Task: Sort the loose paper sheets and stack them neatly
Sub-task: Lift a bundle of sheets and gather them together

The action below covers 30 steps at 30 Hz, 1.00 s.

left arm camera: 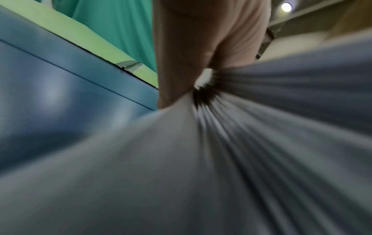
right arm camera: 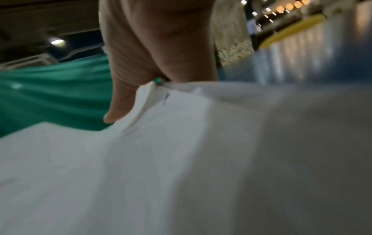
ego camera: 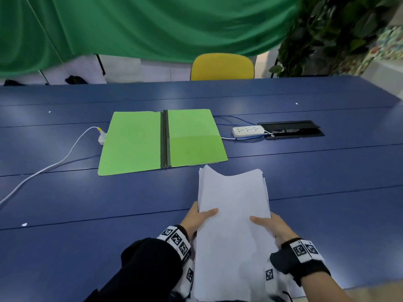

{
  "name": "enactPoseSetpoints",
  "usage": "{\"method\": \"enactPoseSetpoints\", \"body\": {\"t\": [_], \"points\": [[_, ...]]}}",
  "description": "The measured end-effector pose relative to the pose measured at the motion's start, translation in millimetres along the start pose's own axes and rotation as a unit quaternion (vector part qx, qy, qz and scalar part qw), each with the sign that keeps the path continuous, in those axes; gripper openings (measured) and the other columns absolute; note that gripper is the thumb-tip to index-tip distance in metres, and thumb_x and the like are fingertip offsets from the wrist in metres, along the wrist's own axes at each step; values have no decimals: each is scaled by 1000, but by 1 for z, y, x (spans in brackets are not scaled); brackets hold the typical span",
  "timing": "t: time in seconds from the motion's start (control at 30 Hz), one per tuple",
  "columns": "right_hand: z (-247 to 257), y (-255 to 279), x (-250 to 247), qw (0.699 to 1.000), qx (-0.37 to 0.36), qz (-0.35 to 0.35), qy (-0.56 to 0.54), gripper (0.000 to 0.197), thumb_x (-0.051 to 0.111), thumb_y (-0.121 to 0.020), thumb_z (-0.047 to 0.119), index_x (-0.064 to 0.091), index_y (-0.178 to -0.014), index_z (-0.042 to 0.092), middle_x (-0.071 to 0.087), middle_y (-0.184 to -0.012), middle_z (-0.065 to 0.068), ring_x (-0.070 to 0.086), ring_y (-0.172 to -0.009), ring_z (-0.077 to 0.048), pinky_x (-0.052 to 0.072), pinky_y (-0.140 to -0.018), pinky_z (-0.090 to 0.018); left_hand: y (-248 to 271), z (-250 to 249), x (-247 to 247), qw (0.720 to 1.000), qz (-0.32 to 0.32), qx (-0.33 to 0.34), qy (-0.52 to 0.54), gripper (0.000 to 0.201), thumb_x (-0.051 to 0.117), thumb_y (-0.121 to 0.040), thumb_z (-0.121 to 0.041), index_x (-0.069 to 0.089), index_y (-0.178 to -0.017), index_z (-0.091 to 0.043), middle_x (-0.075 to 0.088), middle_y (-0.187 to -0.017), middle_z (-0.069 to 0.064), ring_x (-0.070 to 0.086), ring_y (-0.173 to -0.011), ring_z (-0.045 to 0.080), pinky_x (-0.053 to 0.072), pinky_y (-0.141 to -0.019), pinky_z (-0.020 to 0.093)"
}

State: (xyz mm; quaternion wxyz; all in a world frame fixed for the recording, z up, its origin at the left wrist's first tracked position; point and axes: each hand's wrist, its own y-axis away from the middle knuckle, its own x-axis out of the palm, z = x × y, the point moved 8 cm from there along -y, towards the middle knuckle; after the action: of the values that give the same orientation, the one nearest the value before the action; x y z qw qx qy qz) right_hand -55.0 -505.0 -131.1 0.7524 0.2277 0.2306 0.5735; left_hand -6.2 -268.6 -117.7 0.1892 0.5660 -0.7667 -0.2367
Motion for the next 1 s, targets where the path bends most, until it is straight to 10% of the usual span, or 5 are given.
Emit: {"method": "enactPoseSetpoints", "body": {"t": [0.27,0.47,0.67,0.9,1.0], "points": [[68,27,62,982,-123,136,-42,57,78,-61,14,62,-116,10,70,-109,-11,67,-101,-30,49,-93,-49,35,-1,-44,965,40,-64,249,29,57,-88,-23,67,-106,-1,72,-98,17,71,-79,26,57,-64,32],[155,64,101,943,-248,195,-107,59,81,-52,14,62,-106,1,73,-93,-11,70,-82,-23,57,-75,-33,81,-102,-91,949,35,145,279,71,95,-24,-34,75,-86,-8,74,-83,10,72,-71,21,58,-57,29],[225,104,112,903,-387,156,-101,31,70,-65,-12,63,-80,15,71,-66,12,65,-62,0,53,-61,-15,154,-196,-135,846,-185,484,127,34,71,-70,2,59,-94,-18,72,-79,-13,66,-73,2,55,-69,18],[221,99,133,900,-394,181,-53,42,70,-70,-14,61,-98,16,71,-78,15,64,-74,7,49,-67,-10,147,-164,-147,817,-261,502,110,72,84,-58,-21,51,-115,9,67,-95,2,65,-75,-3,53,-69,14],[228,97,134,894,-392,206,-63,49,78,-62,-1,59,-101,23,73,-83,17,66,-80,4,50,-69,-12,146,-168,-150,824,-258,491,114,61,76,-60,-17,52,-115,-4,63,-99,1,65,-78,-3,53,-71,14]]}}
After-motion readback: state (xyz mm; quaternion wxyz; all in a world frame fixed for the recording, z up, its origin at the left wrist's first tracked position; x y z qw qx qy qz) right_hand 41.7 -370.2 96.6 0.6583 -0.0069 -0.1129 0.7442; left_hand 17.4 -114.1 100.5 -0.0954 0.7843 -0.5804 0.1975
